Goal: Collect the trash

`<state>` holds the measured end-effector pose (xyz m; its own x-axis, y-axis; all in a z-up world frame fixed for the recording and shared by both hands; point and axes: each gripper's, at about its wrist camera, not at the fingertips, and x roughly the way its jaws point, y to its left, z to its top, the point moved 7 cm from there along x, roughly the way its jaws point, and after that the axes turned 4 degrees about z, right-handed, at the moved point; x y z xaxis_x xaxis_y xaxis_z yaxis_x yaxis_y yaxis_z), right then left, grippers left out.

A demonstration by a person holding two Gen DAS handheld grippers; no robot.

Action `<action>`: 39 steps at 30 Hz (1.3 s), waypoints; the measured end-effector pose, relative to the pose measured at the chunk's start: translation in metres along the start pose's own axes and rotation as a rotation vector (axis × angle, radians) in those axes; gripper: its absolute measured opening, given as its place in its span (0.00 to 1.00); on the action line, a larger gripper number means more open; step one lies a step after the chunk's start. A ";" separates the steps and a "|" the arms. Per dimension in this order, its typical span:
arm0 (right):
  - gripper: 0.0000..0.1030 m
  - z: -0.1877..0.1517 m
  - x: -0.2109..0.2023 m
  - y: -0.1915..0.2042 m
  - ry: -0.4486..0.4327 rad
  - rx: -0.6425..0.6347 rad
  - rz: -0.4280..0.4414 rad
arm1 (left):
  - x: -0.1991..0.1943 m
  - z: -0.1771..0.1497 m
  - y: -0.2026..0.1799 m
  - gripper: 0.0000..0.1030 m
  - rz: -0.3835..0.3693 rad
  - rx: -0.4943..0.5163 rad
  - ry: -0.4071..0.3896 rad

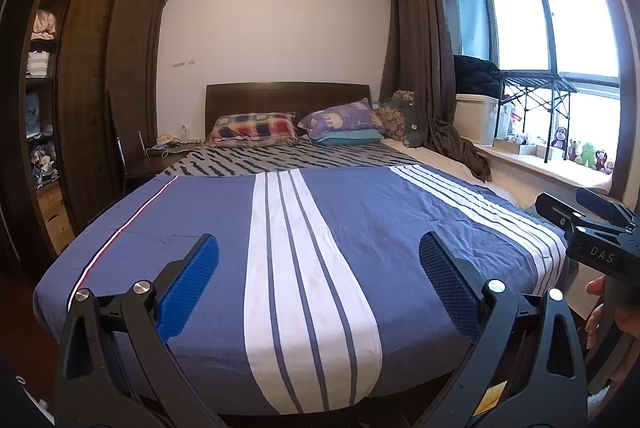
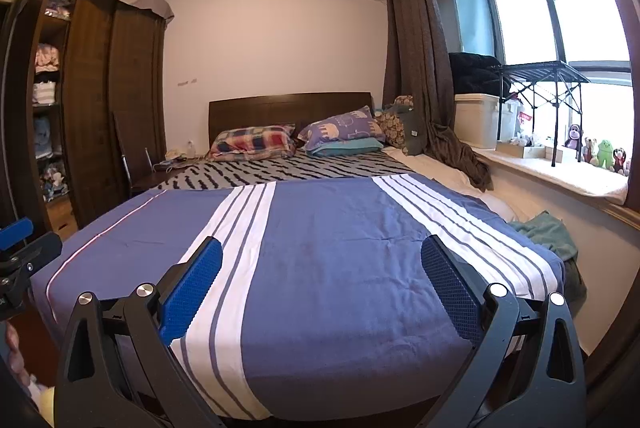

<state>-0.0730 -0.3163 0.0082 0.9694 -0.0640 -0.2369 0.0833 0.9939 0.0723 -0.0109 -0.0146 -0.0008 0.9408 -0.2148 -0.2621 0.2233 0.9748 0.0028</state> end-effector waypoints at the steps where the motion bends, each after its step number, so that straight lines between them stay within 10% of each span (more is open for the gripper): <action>1: 0.97 0.000 0.000 0.000 0.000 0.001 0.000 | 0.000 0.001 0.000 0.92 0.001 -0.001 0.000; 39: 0.97 0.003 -0.005 0.005 -0.010 0.005 0.024 | -0.005 0.004 0.004 0.92 0.009 -0.018 -0.004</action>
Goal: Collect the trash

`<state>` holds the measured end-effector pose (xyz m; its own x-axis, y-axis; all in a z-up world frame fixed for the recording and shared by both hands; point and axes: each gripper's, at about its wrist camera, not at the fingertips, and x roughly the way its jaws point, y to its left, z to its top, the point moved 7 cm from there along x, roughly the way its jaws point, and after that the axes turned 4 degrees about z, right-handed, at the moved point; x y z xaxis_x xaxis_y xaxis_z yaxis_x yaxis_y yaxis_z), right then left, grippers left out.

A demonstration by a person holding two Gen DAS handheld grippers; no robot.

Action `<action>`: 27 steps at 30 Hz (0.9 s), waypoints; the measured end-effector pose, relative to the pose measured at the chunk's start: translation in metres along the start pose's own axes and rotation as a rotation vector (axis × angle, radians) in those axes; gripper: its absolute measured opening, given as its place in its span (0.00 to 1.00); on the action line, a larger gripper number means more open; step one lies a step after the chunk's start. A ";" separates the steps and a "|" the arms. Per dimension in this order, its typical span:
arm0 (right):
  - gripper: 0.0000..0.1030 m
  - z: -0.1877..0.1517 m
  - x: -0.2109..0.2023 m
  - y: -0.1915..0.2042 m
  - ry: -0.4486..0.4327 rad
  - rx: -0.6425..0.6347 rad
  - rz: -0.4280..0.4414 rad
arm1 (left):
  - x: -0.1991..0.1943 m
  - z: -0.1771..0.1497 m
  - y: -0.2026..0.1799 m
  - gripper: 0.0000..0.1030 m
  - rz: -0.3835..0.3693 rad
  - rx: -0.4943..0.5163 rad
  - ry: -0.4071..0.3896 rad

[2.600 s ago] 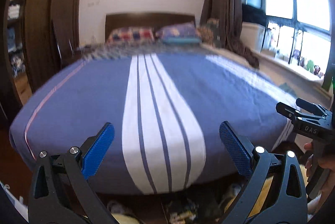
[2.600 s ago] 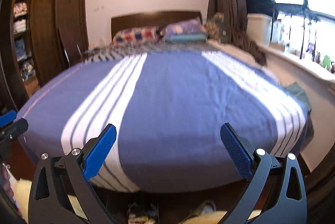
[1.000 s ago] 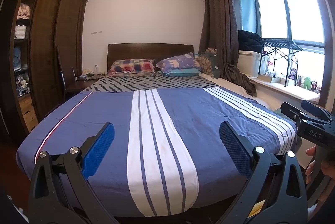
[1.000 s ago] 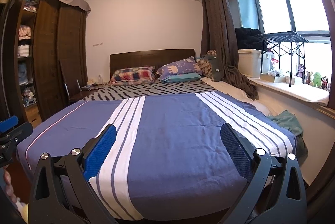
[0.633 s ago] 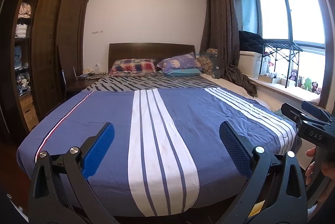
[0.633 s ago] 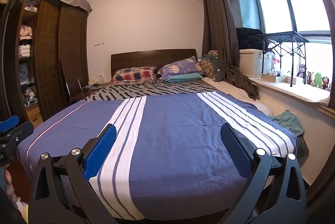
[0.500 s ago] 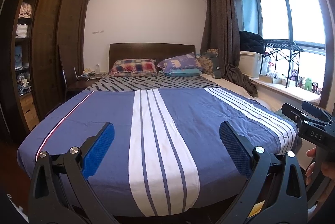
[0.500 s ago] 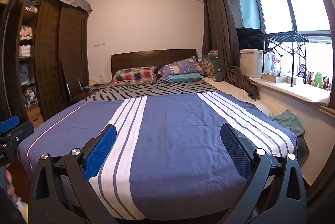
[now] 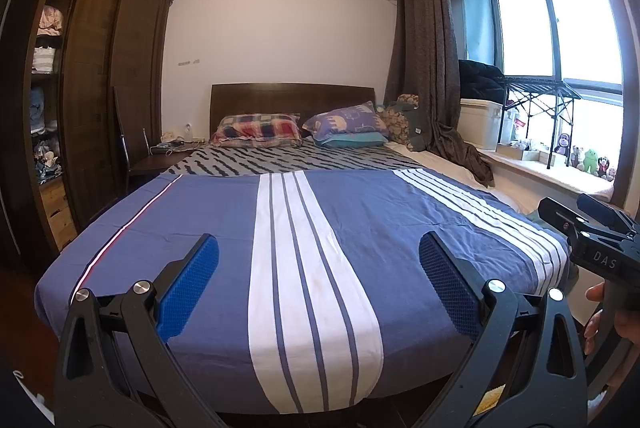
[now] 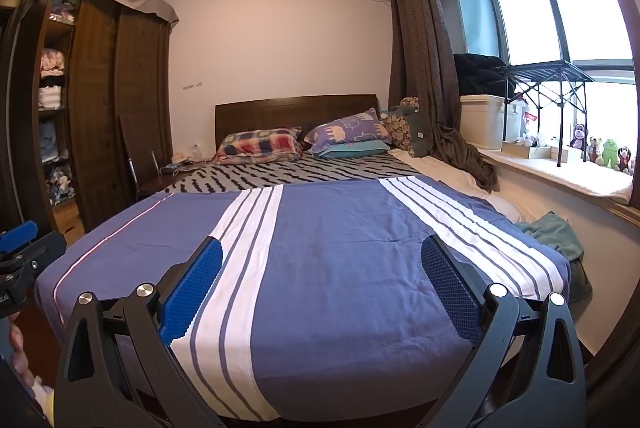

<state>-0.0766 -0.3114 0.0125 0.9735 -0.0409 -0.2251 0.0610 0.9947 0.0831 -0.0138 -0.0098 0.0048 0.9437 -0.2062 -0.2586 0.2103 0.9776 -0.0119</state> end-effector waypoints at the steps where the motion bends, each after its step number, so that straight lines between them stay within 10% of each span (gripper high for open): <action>1: 0.97 0.001 0.000 0.001 0.001 0.000 0.002 | 0.000 0.000 0.000 0.92 0.001 0.000 -0.001; 27: 0.97 0.001 0.007 0.008 0.012 -0.004 0.018 | 0.001 -0.001 0.008 0.92 0.016 -0.006 0.002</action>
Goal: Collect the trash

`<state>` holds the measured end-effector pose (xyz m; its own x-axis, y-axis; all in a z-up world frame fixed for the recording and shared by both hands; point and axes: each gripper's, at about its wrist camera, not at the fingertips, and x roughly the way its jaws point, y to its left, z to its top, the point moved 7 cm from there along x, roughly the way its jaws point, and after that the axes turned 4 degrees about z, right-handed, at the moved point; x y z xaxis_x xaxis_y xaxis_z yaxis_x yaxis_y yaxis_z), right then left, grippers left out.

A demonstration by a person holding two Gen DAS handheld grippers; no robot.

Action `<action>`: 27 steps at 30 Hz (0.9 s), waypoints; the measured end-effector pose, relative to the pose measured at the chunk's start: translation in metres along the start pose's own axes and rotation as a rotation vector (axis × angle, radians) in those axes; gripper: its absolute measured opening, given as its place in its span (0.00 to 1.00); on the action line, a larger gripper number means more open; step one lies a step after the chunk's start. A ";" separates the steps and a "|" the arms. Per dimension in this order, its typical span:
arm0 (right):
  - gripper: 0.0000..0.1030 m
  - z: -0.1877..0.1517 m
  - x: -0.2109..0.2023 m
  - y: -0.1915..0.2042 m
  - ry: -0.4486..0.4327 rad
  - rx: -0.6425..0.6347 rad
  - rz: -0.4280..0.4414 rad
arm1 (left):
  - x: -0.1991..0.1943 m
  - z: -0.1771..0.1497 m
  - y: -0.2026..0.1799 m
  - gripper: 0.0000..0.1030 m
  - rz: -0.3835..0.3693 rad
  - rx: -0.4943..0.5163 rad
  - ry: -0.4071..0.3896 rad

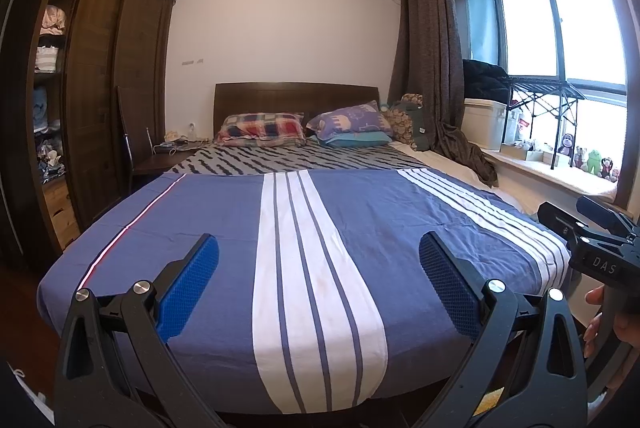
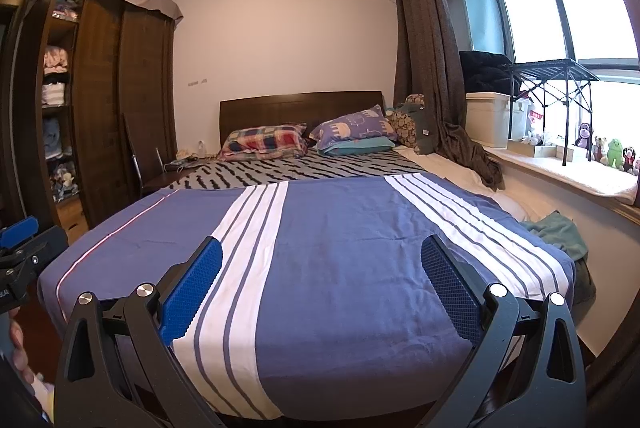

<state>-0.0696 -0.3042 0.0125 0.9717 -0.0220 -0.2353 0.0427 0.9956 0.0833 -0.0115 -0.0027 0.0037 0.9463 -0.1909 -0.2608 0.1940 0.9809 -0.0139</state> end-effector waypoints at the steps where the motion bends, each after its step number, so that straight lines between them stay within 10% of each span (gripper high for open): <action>1: 0.97 0.000 0.000 0.000 0.000 0.000 0.001 | 0.001 0.000 -0.001 0.92 -0.001 0.000 0.000; 27: 0.97 -0.005 0.000 0.001 0.005 0.005 -0.003 | 0.000 0.000 -0.001 0.92 0.022 -0.005 0.006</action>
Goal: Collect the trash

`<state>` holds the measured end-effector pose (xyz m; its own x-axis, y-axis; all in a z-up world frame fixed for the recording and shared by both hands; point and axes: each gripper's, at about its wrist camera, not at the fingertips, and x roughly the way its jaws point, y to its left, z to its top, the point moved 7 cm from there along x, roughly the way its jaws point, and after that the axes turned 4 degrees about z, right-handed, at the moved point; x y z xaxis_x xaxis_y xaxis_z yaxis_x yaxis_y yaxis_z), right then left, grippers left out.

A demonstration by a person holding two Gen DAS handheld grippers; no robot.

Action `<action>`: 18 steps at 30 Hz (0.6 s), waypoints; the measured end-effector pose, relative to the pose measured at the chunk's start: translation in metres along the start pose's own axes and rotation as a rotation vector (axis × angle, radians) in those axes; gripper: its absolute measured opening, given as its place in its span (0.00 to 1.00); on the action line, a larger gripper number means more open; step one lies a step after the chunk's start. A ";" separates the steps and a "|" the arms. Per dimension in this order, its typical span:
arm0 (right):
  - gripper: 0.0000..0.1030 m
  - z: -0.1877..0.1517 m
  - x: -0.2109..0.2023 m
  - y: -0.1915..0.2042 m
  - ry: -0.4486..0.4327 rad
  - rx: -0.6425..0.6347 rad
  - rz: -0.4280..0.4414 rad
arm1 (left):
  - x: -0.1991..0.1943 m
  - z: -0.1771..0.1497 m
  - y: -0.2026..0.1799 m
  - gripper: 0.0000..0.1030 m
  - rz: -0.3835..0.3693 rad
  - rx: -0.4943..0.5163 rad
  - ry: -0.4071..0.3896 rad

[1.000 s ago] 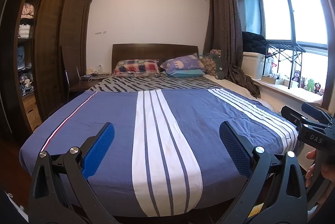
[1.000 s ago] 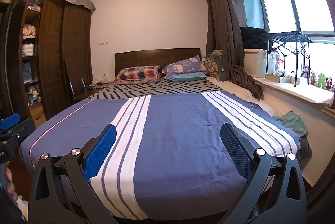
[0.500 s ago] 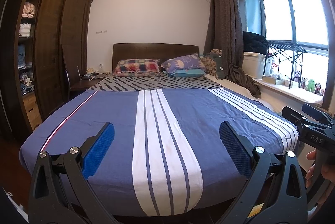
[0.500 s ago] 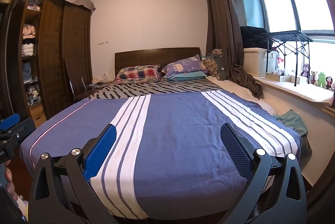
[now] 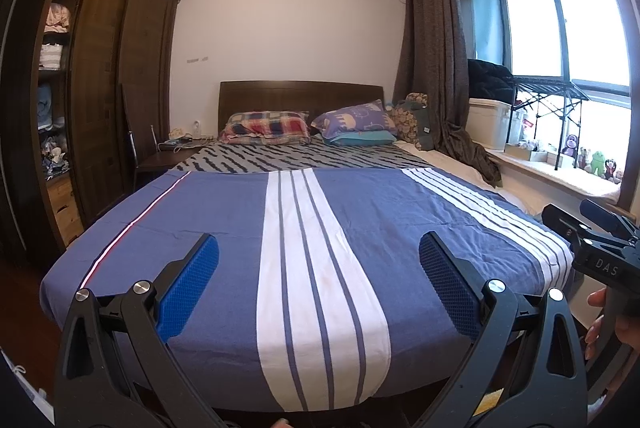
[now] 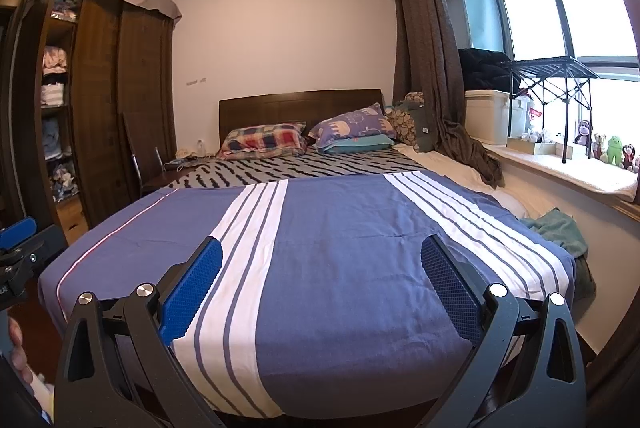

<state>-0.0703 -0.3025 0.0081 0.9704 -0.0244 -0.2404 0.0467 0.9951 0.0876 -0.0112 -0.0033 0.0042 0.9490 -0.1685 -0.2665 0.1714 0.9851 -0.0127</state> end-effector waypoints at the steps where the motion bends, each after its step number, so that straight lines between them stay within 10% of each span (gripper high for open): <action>1: 0.97 0.000 0.000 0.000 0.000 0.000 -0.001 | -0.001 0.000 0.000 0.92 0.001 -0.004 0.000; 18: 0.97 0.000 0.001 0.000 0.010 0.004 -0.001 | -0.008 0.003 0.005 0.92 0.020 -0.047 -0.029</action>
<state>-0.0693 -0.3030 0.0075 0.9679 -0.0243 -0.2502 0.0487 0.9946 0.0917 -0.0169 0.0027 0.0088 0.9595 -0.1486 -0.2392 0.1400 0.9888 -0.0527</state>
